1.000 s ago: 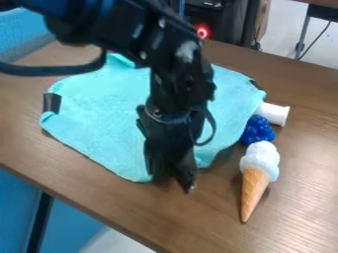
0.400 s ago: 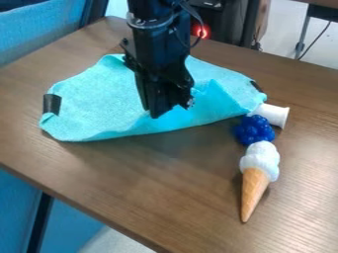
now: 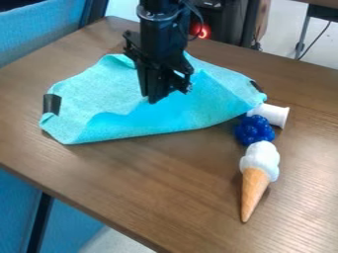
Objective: Fold the cloth from bottom right to top left
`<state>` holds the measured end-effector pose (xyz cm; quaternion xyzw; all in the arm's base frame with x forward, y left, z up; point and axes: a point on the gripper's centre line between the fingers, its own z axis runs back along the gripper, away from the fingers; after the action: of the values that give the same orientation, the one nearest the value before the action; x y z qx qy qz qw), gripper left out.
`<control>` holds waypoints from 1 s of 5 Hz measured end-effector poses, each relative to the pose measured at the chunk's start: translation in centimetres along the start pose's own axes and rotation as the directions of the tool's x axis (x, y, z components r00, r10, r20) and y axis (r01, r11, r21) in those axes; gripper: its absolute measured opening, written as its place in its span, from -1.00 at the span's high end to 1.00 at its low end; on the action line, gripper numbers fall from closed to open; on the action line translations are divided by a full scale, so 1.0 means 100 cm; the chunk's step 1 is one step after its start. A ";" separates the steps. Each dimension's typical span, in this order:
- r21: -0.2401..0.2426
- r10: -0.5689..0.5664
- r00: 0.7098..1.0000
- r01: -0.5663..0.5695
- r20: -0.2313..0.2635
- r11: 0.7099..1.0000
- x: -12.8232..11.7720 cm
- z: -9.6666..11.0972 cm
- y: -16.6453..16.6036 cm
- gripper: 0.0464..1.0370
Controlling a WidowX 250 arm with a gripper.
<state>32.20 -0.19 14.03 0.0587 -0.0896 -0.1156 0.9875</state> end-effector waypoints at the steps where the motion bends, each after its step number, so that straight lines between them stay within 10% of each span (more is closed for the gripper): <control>1: 0.028 -0.015 0.999 0.016 -0.042 0.999 0.010 0.003 0.015 0.97; 5: 0.064 -0.149 0.977 0.161 -0.152 0.985 0.039 0.004 0.075 0.98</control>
<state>37.48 6.03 16.12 0.1112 -0.0161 -0.1842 0.9764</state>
